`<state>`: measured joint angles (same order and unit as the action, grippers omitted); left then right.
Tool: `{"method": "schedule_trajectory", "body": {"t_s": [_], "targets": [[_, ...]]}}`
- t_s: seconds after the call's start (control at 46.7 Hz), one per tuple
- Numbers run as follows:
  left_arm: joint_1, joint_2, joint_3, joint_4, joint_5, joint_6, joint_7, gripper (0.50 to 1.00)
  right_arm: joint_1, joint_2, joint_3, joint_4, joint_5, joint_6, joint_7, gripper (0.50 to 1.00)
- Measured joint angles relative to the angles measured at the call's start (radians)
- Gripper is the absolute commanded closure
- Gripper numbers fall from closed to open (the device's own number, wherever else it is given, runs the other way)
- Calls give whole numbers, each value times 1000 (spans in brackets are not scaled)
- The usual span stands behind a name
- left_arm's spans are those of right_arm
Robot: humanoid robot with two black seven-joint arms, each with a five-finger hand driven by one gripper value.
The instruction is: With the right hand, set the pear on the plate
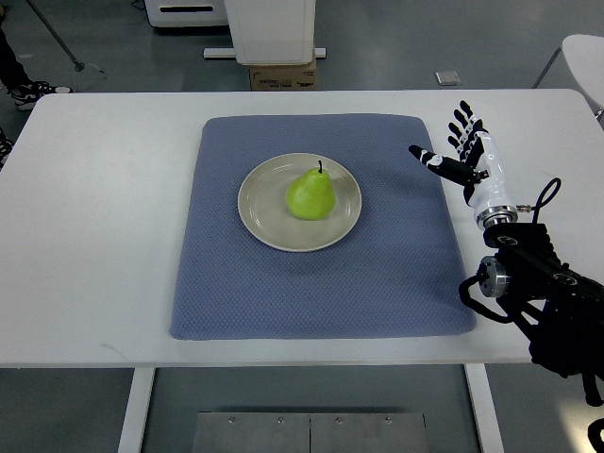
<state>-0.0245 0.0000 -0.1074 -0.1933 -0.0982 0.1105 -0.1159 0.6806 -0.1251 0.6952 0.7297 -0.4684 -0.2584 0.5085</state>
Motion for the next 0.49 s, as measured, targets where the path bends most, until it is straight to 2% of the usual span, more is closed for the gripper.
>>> {"method": "schedule_trajectory", "body": {"t_s": [0.171, 0.493], "targets": [[0, 0, 0, 0, 0, 0, -1, 500, -13, 4, 63, 33, 0, 2, -87, 500], [0, 0, 0, 0, 0, 0, 0, 500, -17, 46, 159, 50, -1, 1, -88, 500]]}}
